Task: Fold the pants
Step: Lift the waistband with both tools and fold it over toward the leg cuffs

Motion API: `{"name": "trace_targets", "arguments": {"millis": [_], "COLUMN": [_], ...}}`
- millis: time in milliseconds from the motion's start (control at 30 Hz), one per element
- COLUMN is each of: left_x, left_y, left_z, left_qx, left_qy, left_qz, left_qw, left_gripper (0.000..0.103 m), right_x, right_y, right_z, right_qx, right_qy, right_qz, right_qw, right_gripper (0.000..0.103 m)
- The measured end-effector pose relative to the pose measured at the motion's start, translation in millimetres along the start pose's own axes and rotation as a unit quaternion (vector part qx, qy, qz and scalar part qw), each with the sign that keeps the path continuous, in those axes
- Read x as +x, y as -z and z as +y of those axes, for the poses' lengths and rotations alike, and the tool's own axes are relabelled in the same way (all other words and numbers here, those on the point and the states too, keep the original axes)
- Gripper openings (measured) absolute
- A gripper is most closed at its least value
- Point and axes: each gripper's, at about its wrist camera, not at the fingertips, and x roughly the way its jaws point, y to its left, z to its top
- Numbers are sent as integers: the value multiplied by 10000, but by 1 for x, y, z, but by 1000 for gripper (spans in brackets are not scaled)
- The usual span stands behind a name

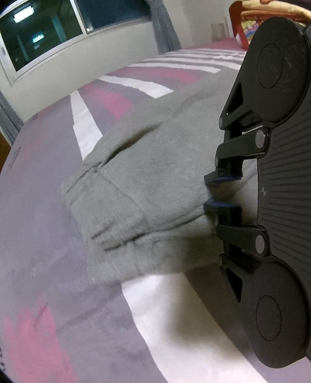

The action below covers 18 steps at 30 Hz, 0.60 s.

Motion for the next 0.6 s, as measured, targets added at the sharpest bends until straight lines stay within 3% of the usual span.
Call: {"name": "trace_targets", "arguments": {"millis": [67,233,300,367,400,433,500,600], "left_x": [-9,-9,-4,3,5,7,6,0], "left_y": [9,3,0,-6,-8,-10,-12,-18], "left_z": [6,9,2,-3,-5,-6,-4,0], "left_qx": [11,8,24,15,75,126,193,191], "left_qy": [-37,179,156,202,199,147,-31,14], "left_qz": [-65,-216,-358,-430,-447,-484,-544,-542], "left_qw": [10000,9996,9992,9989,9988,9986,9983,9983], "left_gripper": [24,57,60,60,57,38,20,13], "right_x": [4,14,13,8,5,2,-2,7], "right_y": [-4,-6,-5,-2,0,3,8,5], "right_z": [-6,-8,-6,-4,-3,-3,-3,-8], "right_qx": [229,353,369,285,195,123,-84,-9], "right_qy": [-2,134,158,135,103,73,65,212], "right_qz": [-70,-246,-288,-401,-433,-450,-468,-270], "right_qw": [9997,9990,9988,9987,9988,9989,9988,9994], "right_gripper": [51,34,19,14,12,12,10,8]}}
